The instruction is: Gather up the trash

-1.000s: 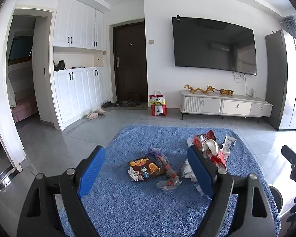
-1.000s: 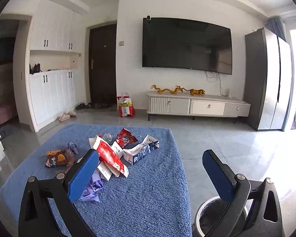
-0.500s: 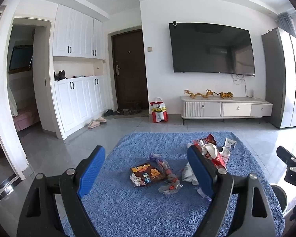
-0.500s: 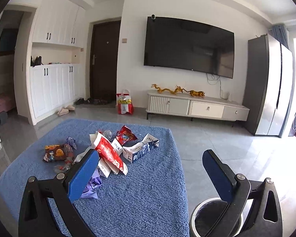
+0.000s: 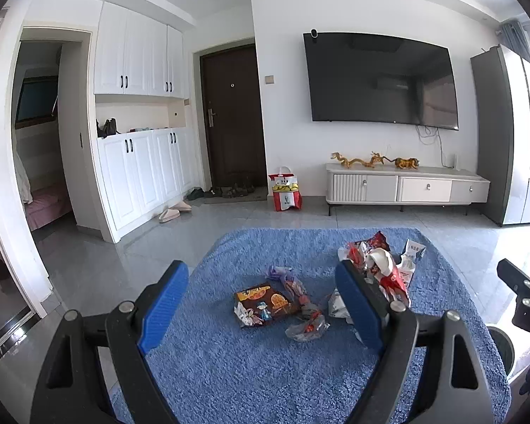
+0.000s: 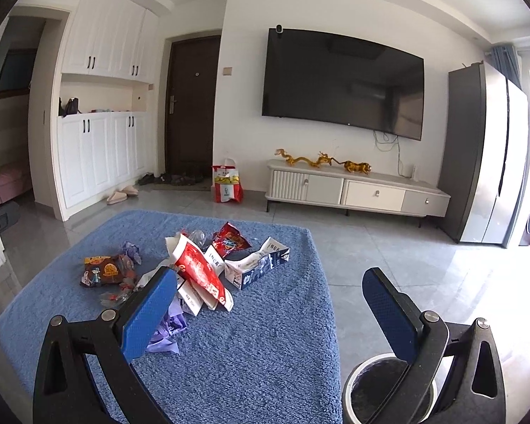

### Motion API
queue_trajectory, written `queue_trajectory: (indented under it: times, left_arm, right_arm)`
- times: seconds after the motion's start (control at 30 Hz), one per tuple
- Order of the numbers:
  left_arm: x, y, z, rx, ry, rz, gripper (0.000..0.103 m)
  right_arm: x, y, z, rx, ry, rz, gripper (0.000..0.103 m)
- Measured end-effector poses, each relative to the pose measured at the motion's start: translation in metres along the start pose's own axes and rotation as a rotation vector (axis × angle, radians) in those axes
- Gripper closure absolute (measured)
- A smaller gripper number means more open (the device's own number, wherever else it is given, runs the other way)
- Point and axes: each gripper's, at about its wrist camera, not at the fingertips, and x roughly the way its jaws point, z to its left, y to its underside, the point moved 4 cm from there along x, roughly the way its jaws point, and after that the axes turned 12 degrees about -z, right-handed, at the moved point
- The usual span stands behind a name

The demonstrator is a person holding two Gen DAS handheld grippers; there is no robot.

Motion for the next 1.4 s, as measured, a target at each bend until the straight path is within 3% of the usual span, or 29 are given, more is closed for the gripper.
queue_trajectory:
  times: [0.43,0.97,1.27,1.4]
  left_arm:
    - [0.008,0.004,0.000,0.001,0.019,0.033,0.018]
    - [0.033,0.023,0.002,-0.002,0.024,0.107,0.018]
    - [0.060,0.065,0.031,-0.036,0.020,0.241,0.018]
    - [0.072,0.091,0.042,-0.054,0.058,0.321,0.018]
  right_arm:
    - [0.009,0.000,0.005,0.018,-0.037,-0.006,0.000]
    - [0.033,0.018,0.015,0.038,-0.091,0.057,0.000]
    - [0.053,0.036,0.032,0.043,-0.150,0.140,0.000]
    - [0.068,0.051,0.044,0.061,-0.203,0.201,0.000]
